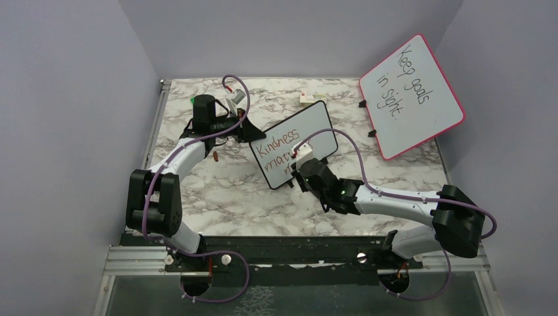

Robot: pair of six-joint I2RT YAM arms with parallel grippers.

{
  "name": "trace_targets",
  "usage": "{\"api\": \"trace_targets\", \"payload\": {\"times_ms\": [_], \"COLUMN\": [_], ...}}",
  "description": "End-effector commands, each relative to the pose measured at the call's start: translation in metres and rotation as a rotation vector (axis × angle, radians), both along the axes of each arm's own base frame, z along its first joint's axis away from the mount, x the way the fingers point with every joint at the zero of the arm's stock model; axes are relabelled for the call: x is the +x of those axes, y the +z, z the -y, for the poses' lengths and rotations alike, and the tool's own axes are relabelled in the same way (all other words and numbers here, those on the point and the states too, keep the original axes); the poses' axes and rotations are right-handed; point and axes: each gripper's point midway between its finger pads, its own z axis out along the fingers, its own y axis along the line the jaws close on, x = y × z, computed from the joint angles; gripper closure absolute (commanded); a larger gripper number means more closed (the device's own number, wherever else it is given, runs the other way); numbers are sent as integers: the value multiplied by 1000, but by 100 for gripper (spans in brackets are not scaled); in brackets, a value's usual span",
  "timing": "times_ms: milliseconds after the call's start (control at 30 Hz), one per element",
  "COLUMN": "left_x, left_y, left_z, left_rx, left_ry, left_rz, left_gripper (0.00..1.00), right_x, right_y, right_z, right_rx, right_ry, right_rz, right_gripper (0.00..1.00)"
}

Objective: Write a sentence on the whiteboard

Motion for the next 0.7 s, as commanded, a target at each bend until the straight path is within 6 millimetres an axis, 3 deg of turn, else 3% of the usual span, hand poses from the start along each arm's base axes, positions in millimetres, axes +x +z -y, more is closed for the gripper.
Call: {"api": "trace_targets", "payload": {"times_ms": [0,667], "left_x": [-5,-4], "left_y": [-9,-10], "left_z": [-3,-3], "left_rx": [26,27], "left_ry": [13,16], "left_rz": [-46,-45], "left_gripper": [100,100], "right_x": [13,-12], "right_y": [17,-29], "right_z": [5,17], "right_rx": [32,-44], "right_ry": [-66,-24], "right_rz": [49,-109], "right_gripper": [99,99]}}
